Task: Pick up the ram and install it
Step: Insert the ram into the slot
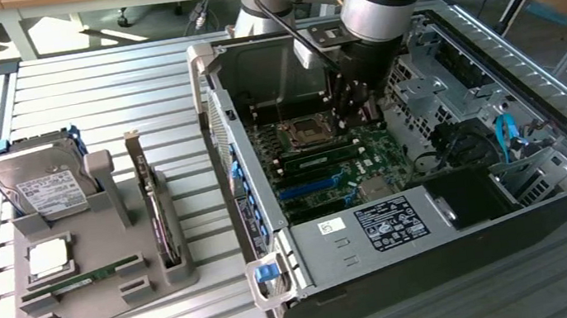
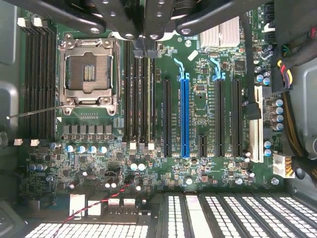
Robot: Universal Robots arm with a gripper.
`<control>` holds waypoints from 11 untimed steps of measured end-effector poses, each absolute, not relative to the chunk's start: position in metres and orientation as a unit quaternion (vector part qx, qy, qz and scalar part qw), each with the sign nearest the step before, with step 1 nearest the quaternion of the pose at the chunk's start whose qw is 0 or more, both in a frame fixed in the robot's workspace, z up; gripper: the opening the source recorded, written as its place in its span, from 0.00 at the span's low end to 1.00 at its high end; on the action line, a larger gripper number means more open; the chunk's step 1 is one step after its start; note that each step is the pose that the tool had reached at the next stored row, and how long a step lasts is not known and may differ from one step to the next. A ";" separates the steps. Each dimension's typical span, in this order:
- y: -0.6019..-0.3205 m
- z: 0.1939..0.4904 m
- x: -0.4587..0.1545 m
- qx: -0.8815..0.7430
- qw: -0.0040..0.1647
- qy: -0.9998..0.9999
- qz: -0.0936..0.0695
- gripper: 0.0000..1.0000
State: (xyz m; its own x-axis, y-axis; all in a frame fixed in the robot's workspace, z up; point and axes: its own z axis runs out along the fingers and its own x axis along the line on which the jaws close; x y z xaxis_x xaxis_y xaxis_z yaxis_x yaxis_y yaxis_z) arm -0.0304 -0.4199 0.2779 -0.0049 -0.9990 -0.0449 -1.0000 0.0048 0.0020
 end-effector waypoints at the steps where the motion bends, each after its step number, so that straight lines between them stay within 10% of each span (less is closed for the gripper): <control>1: -0.420 0.278 -0.029 -0.705 0.015 0.709 0.017 0.10; 11: -0.420 0.276 0.012 -0.705 0.012 0.709 0.020 0.10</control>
